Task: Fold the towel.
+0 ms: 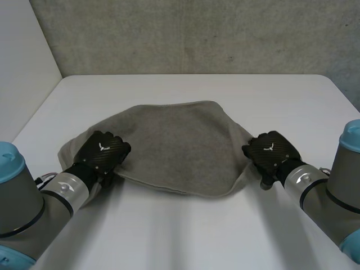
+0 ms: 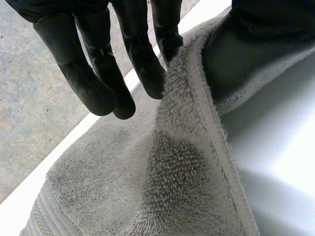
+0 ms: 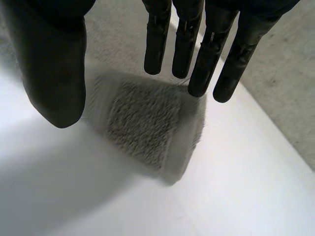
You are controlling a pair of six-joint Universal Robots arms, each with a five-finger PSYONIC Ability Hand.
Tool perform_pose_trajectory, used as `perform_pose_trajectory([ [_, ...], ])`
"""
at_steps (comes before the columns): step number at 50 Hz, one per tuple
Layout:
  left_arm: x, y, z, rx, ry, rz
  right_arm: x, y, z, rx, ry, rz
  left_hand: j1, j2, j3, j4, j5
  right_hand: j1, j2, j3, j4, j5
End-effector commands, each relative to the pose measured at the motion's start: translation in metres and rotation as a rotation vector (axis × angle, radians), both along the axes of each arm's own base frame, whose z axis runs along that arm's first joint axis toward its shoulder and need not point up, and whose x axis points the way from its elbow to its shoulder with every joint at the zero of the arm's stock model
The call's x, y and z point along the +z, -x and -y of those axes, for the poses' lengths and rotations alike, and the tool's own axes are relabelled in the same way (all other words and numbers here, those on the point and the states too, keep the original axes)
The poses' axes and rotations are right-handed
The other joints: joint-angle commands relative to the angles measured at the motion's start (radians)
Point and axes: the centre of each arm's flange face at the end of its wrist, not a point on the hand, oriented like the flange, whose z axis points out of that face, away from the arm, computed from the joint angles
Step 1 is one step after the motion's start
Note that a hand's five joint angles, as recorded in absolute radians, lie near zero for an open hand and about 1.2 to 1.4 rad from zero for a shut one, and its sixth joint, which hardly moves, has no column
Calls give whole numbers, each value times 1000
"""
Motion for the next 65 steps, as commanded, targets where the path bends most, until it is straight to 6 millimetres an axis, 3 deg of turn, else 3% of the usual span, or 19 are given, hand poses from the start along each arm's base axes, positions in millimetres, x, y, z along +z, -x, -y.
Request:
perform_pose_trajectory([
  [1, -3, -1, 3, 8, -3, -8, 3, -1, 2, -1, 67, 26, -76, -179, -204, -186, -287, -21, -36, -33, -29, 2],
  [9, -4, -4, 7, 22, 12, -12, -2, -3, 5, 11, 89, 24, -76, -179, -204, -186, -287, -44, -59, -57, -53, -22],
  [16, -4, -4, 8, 26, 8, -15, -20, -6, 7, 48, 54, 10, -76, -179, -204, -186, -287, -50, -65, -63, -59, -28],
  [22, -4, -5, 8, 30, -2, -30, -20, 7, 13, -8, 18, -2, -76, -179, -204, -186, -287, -47, -62, -60, -56, -25],
  [29, -2, -4, 10, 32, -1, -43, -18, 15, -6, -23, -108, -13, -76, -179, -204, -186, -287, -59, -74, -72, -67, -37],
  [34, -1, -4, 16, 49, -18, -76, -25, 16, -12, -69, -203, 74, -76, -179, -204, -186, -287, -91, -106, -104, -100, -69],
  [43, 3, -4, 20, 56, -15, -94, -25, 15, -11, -82, -214, 106, -76, -179, -204, -186, -287, -88, -103, -101, -97, -66],
  [51, 3, -4, 20, 57, -17, -98, -40, 10, -3, -77, -205, 112, -76, -179, -204, -186, -287, -53, -68, -66, -62, -31],
  [59, 3, -3, 19, 54, -18, -100, -54, 7, 8, -85, -219, 103, -76, -179, -204, -186, -287, 23, 8, 11, 15, 46],
  [64, 3, -3, 19, 56, -18, -100, -51, 5, 16, -86, -186, 112, -76, -179, -204, -186, -287, 185, 170, 172, 176, 207],
  [65, 3, -3, 19, 56, -18, -100, -50, 5, 17, -87, -179, 114, -76, -179, -204, -186, -287, 310, 295, 297, 301, 332],
])
